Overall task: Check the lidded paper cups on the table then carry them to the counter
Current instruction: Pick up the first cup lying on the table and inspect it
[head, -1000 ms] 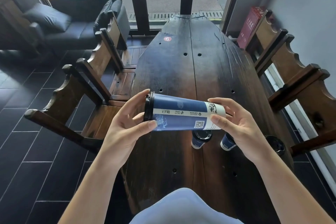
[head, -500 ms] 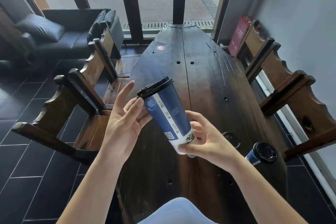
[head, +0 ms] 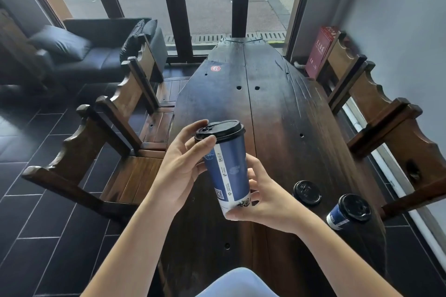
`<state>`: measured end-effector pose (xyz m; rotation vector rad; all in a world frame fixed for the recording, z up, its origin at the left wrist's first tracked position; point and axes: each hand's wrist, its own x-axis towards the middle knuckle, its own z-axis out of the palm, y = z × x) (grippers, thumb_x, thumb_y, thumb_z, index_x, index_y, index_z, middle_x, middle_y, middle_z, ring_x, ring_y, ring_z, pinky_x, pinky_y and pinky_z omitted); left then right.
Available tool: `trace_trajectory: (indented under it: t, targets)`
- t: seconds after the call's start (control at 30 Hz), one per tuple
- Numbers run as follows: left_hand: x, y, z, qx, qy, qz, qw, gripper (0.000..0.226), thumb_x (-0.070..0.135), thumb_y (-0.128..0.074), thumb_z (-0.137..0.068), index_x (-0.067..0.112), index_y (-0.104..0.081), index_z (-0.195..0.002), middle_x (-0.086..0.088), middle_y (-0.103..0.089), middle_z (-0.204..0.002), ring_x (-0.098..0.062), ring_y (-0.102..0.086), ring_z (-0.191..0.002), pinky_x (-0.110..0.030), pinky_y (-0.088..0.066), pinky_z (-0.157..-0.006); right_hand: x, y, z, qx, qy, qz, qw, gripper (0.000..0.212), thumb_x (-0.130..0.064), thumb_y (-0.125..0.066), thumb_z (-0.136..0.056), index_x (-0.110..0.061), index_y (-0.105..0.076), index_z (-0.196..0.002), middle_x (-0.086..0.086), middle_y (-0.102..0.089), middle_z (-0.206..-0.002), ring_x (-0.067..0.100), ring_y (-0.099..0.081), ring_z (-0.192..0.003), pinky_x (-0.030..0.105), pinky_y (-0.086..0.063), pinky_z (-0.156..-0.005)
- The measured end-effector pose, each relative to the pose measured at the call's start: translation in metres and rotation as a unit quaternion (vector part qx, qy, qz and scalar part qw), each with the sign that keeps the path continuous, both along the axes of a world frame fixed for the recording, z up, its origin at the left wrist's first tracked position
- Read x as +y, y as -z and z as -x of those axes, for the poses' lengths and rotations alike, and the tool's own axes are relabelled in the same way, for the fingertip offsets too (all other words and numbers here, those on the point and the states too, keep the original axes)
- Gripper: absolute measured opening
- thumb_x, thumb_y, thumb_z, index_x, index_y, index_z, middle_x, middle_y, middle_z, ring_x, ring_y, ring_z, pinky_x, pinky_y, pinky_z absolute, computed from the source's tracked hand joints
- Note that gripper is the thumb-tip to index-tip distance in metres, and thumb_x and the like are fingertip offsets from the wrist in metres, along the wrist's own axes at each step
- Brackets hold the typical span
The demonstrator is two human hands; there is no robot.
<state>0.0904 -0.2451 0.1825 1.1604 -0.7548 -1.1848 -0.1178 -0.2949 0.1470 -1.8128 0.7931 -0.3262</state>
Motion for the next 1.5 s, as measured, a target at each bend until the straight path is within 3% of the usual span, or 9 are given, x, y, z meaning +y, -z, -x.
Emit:
trace_trajectory:
  t: [0.1,0.23,0.33,0.43,0.6,0.83,1.17,1.3,1.5]
  targets:
    - [0.001,0.004,-0.001,-0.008,-0.003,-0.011,1.000,0.074,0.040,-0.082,-0.069,0.021,-0.060,-0.137,-0.004,-0.075,-0.123,-0.019,-0.072,-0.106,-0.039,-0.054,-0.086,-0.013,-0.012,0.000,-0.024,0.012,0.012,1.000,0.099,-0.038,-0.086,-0.080,-0.048,-0.020,-0.153,-0.018,-0.054,-0.138,-0.002,-0.060,-0.121,0.025,-0.055,-0.097]
    - [0.000,0.010,-0.001,-0.019,-0.003,-0.020,1.000,0.077,0.041,-0.083,-0.065,0.020,-0.061,-0.135,-0.004,-0.074,-0.127,-0.021,-0.071,-0.113,-0.040,-0.054,-0.092,-0.036,-0.034,-0.004,-0.056,0.065,0.032,0.996,0.082,-0.060,-0.070,-0.082,-0.043,-0.032,-0.152,-0.019,-0.057,-0.136,-0.004,-0.063,-0.117,0.025,-0.056,-0.095]
    - [-0.001,0.016,-0.003,-0.034,-0.004,-0.019,0.999,0.075,0.038,-0.085,-0.065,0.022,-0.061,-0.134,-0.005,-0.074,-0.128,-0.025,-0.070,-0.118,-0.040,-0.053,-0.096,-0.046,-0.043,-0.010,-0.064,0.065,0.027,0.995,0.070,-0.058,-0.072,-0.086,-0.037,-0.045,-0.147,-0.014,-0.067,-0.126,0.004,-0.069,-0.113,0.036,-0.060,-0.095]
    - [-0.003,0.022,-0.007,-0.050,-0.011,-0.017,0.999,0.073,0.037,-0.085,-0.066,0.023,-0.061,-0.134,-0.005,-0.073,-0.130,-0.028,-0.068,-0.122,-0.044,-0.052,-0.103,-0.050,-0.046,-0.018,-0.047,0.050,0.033,0.997,0.061,-0.053,-0.071,-0.081,-0.036,-0.056,-0.138,-0.016,-0.071,-0.123,0.000,-0.069,-0.110,0.031,-0.059,-0.095]
    - [-0.008,0.031,-0.017,-0.068,-0.006,-0.030,0.997,0.073,0.036,-0.085,-0.066,0.026,-0.061,-0.134,0.002,-0.075,-0.126,-0.021,-0.069,-0.121,-0.042,-0.052,-0.105,-0.058,-0.039,-0.030,-0.021,0.046,0.033,0.998,0.059,-0.053,-0.072,-0.080,-0.040,-0.057,-0.136,-0.019,-0.070,-0.123,-0.005,-0.068,-0.108,0.014,-0.054,-0.087]
    - [-0.031,0.045,-0.033,-0.083,-0.012,-0.056,0.995,0.082,0.042,-0.085,-0.064,0.023,-0.057,-0.139,0.001,-0.071,-0.132,-0.026,-0.065,-0.127,-0.049,-0.050,-0.111,-0.082,-0.027,-0.050,-0.004,0.051,0.018,0.999,0.055,-0.056,-0.069,-0.082,-0.046,-0.054,-0.134,-0.023,-0.067,-0.124,-0.008,-0.067,-0.108,0.008,-0.052,-0.081]
    - [-0.077,0.088,-0.061,-0.074,0.003,-0.109,0.991,0.077,0.045,-0.084,-0.064,0.029,-0.058,-0.135,0.006,-0.072,-0.129,-0.018,-0.066,-0.125,-0.038,-0.054,-0.103,-0.127,0.015,-0.084,0.033,0.068,-0.034,0.997,0.059,-0.063,-0.065,-0.080,-0.042,-0.055,-0.135,-0.021,-0.066,-0.123,-0.002,-0.068,-0.106,0.010,-0.054,-0.082]
    - [-0.090,0.114,-0.069,-0.088,0.017,-0.148,0.985,0.077,0.045,-0.085,-0.067,0.030,-0.056,-0.137,0.007,-0.069,-0.132,-0.015,-0.065,-0.124,-0.032,-0.056,-0.101,-0.139,0.043,-0.097,0.069,0.063,-0.073,0.993,0.052,-0.055,-0.066,-0.087,-0.041,-0.052,-0.135,-0.020,-0.065,-0.122,-0.003,-0.066,-0.106,0.007,-0.053,-0.078]
    - [-0.096,0.160,-0.082,-0.084,0.048,-0.223,0.970,0.062,0.037,-0.078,-0.074,0.032,-0.057,-0.132,0.007,-0.070,-0.130,-0.015,-0.065,-0.121,-0.032,-0.056,-0.099,-0.145,0.097,-0.111,0.129,0.069,-0.128,0.981,0.050,-0.046,-0.066,-0.095,-0.032,-0.053,-0.141,-0.014,-0.065,-0.128,0.006,-0.063,-0.115,0.021,-0.052,-0.091]
